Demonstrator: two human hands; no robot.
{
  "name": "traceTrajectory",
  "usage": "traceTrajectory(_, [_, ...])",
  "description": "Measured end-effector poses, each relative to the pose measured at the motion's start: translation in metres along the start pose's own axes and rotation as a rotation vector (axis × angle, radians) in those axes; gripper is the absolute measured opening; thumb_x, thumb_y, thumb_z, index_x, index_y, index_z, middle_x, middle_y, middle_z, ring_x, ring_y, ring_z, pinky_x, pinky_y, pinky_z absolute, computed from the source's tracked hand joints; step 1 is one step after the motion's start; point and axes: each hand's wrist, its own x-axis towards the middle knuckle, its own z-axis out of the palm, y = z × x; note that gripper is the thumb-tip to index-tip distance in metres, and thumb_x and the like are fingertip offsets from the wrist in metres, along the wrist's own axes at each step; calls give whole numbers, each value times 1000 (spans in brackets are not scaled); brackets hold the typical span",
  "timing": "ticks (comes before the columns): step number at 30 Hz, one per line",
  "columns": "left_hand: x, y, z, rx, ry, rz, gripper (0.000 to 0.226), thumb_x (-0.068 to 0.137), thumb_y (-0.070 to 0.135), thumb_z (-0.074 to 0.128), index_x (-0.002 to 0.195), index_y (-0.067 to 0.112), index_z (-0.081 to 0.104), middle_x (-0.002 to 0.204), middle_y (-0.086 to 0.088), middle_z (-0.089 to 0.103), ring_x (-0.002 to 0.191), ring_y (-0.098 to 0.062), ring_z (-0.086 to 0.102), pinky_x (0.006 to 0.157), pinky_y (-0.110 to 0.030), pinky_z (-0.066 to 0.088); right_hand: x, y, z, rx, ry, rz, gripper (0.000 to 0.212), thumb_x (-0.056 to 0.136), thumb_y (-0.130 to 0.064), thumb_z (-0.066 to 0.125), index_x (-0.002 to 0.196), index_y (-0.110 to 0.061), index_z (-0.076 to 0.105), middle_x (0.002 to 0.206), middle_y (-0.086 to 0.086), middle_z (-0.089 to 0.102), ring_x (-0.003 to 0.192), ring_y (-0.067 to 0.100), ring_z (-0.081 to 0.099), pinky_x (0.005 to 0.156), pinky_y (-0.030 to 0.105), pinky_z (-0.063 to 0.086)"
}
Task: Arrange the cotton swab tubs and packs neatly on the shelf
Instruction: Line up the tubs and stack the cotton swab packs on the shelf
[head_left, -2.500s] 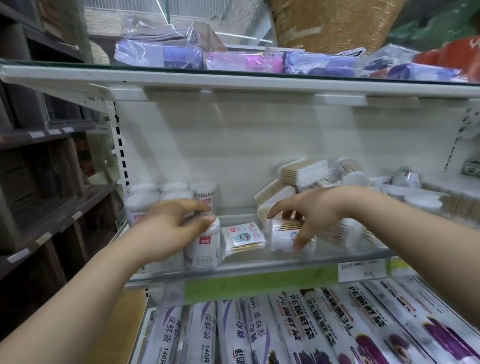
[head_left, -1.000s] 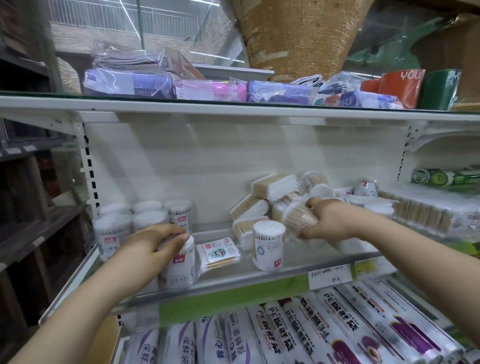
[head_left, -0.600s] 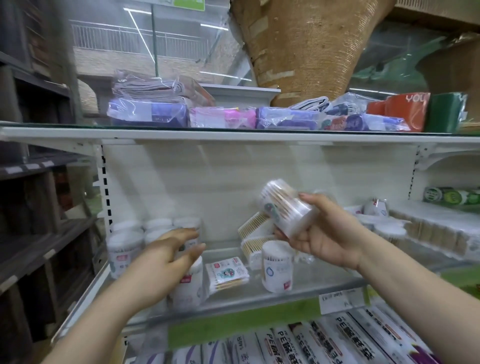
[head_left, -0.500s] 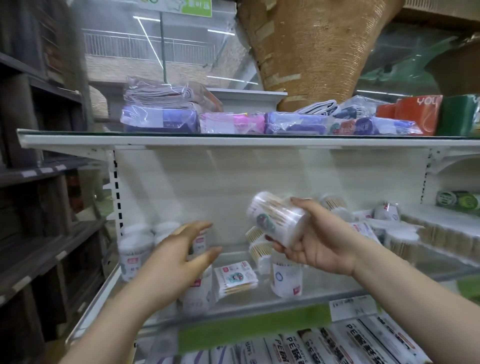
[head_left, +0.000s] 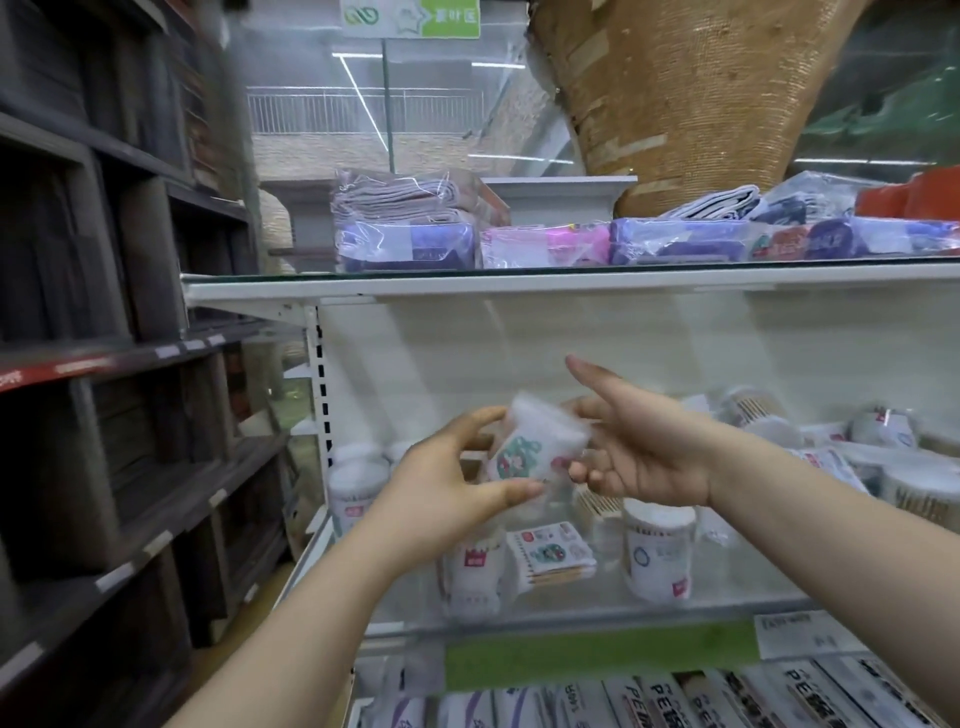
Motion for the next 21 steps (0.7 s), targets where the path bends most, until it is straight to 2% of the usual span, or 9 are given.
traceTrajectory(2, [-3,-2,-2,-120,-31,-90,59,68,28,82,116,44,54,110,11,65,97,-10,68,81,-36,58,-3,-2,0,-16,-59,-66,40,72,-36,66,102,-10,59,72,8,68,51,12,63,46,20,53])
traceTrajectory(4, [-3,-1,-5,-290,-80,-144,58,68,22,80,121,32,56,110,2,68,96,-18,70,78,-36,59,-3,-1,1,-44,-89,-109,36,67,-21,69,99,-10,58,74,5,69,54,11,65,49,20,55])
traceTrajectory(6, [-1,0,-10,-502,-119,-216,56,68,23,73,122,20,57,108,-7,71,93,-24,71,75,-35,60,0,-1,1,-57,-68,-132,34,65,-21,70,96,-10,60,76,4,68,51,9,63,46,18,53])
traceTrajectory(8, [1,0,-16,-603,-129,-253,55,69,25,69,122,15,57,108,-11,72,90,-28,71,78,-38,59,1,-3,2,-53,-48,-154,35,64,-24,70,96,-11,63,78,5,67,50,9,63,44,16,51])
traceTrajectory(11, [3,-4,-23,-636,-158,-251,57,73,29,70,125,12,55,111,-13,70,94,-33,69,84,-44,57,1,-4,1,-38,-57,-170,37,67,-23,68,101,-9,65,79,8,68,50,9,64,45,19,54])
traceTrajectory(16, [-1,-11,-26,-791,-173,-270,52,78,23,59,128,7,54,120,-17,65,90,-33,69,80,-41,58,2,-1,1,-56,-65,-166,38,64,-23,70,100,-12,64,86,9,68,53,12,65,49,22,56])
traceTrajectory(21, [3,-14,-28,-732,-165,-253,54,79,23,59,131,8,52,120,-17,66,99,-36,67,88,-44,55,3,-5,6,-136,-57,-151,42,63,-32,70,101,-16,64,86,6,69,59,18,66,53,25,57])
